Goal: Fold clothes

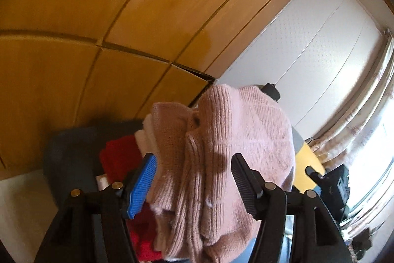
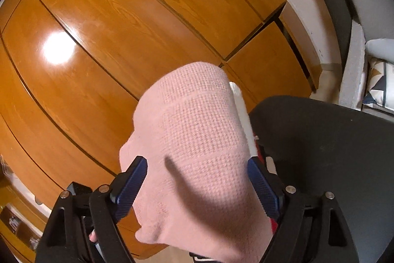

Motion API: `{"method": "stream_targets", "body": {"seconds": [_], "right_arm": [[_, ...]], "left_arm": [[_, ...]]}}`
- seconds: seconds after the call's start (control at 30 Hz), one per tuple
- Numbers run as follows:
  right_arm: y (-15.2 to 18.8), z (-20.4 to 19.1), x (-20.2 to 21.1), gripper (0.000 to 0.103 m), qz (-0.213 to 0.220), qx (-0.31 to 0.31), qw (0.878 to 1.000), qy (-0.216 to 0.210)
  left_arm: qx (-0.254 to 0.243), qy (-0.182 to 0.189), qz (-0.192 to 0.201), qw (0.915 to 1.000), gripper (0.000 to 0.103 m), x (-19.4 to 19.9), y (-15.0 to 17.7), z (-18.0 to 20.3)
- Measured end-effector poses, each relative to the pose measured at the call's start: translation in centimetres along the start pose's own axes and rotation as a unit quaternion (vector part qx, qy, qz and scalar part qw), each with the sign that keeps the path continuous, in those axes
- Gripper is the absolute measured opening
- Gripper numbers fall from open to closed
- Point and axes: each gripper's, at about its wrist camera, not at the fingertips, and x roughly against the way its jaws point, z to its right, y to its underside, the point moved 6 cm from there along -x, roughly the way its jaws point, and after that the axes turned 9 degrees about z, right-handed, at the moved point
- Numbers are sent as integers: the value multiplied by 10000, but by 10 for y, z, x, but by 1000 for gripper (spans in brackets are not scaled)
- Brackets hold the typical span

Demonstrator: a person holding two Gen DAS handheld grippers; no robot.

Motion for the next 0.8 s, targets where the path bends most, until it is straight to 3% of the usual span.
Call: {"method": "stream_targets", "body": {"seconds": [0.2, 0.33, 0.47, 0.57, 0.63, 0.8], "right_arm": [[14, -14, 38, 84, 393, 610, 9968, 336], [55, -8, 77, 89, 638, 1291, 9866, 771], [127, 9, 108, 91, 588, 2150, 9638, 1465], [184, 21, 119, 91, 551, 2732, 9417, 1884], [209, 28, 122, 91, 624, 2831, 9358, 2006], [243, 31, 125, 92, 940, 2904, 9264, 2203]], "left_arm": [[-762, -369, 599, 9946, 64, 43, 31, 19], [-1486, -756, 633, 9840, 65, 69, 95, 30], [-2133, -1121, 297, 9701, 65, 64, 177, 46], [-2193, -1268, 16, 9674, 65, 87, 231, 35], [-2165, -1458, 17, 9653, 65, 101, 263, 45], [-2034, -1716, 276, 9636, 65, 66, 267, 57]]}}
